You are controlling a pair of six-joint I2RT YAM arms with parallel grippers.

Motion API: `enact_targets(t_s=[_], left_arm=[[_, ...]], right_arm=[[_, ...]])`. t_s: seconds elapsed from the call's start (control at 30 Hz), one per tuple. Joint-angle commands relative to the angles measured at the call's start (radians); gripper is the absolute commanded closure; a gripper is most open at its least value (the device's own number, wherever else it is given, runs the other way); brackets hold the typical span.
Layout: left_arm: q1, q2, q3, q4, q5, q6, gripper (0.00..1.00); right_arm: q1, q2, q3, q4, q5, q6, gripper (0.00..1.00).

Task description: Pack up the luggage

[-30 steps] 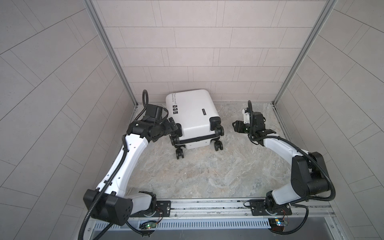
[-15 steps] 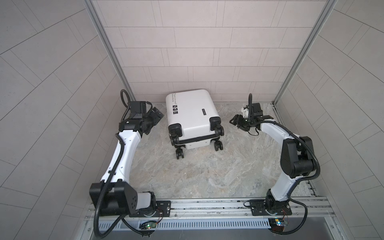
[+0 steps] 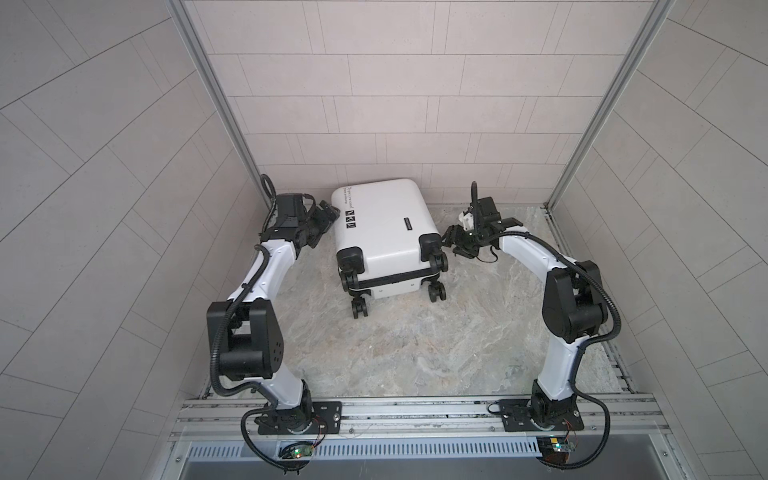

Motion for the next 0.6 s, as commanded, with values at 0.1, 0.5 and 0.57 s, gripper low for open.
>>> enact_targets(t_s=[0.1, 0.5, 0.57], left_arm=[[-0.055, 0.071, 0.103, -0.019, 0.049, 0.137, 0.03], [-0.085, 0.12, 0.2, -0.224, 0.097, 0.312, 0.07], [-0.09, 0.118, 0.196, -0.23, 0.111, 0.33, 0.08]], right_arm=[[0.051, -0.024, -0.019, -0.076, -0.007, -0.06, 0.33], [0.188, -0.12, -0.095, -0.055, -0.005, -0.061, 0.34], [0.208, -0.139, -0.108, -0.057, 0.0, -0.059, 0.34]])
